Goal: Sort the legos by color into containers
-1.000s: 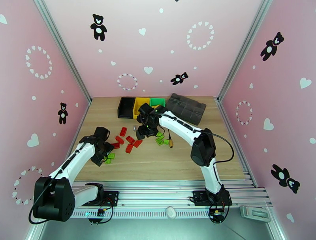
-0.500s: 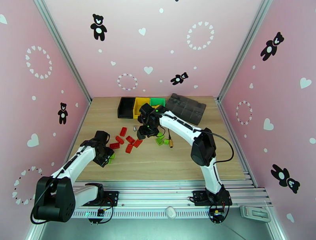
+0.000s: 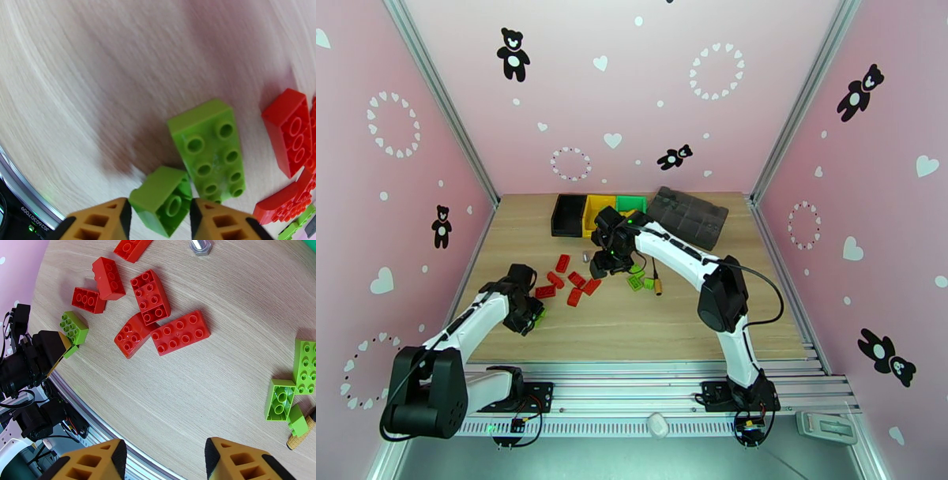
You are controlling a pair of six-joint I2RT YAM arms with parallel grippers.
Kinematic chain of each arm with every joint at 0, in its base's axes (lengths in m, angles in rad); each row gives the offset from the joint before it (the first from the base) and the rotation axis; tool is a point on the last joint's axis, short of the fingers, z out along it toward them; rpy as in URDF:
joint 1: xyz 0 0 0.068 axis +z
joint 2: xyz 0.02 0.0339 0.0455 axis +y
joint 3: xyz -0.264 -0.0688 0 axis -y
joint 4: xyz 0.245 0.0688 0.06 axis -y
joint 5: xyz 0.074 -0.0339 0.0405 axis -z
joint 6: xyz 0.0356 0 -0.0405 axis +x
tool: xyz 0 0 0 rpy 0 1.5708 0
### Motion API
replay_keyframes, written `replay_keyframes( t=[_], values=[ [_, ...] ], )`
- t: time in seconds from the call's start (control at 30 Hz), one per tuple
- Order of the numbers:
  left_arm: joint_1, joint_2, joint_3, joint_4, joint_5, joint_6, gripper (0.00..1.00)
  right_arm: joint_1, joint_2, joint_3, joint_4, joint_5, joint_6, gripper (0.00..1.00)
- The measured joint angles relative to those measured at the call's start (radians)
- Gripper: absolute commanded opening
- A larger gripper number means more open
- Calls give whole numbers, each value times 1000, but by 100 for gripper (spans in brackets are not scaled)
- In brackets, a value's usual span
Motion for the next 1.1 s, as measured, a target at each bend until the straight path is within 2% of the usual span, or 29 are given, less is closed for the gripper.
replay_keyframes(
  t=[0.3,0.5,0.53,0.6,0.67,0.8,1.1],
  values=[
    [0,-23,42,-37,5,20,32,-4,0,0,11,-3,13,56],
    [0,-67,87,-49,46,39,30,-34,0,0,28,-25,29,55],
    [0,-76,91,-52,54,40,31,-43,0,0,31,-29,33,55],
    [0,-87,101,-61,70,52,42,-68,0,0,38,-42,41,55],
    [0,-88,105,-68,79,54,46,-90,0,0,45,-50,48,55],
    [0,-88,101,-74,87,52,48,-124,0,0,53,-57,52,56],
    [0,-55,42,-42,94,15,51,-115,0,0,57,-78,67,56]
  ],
)
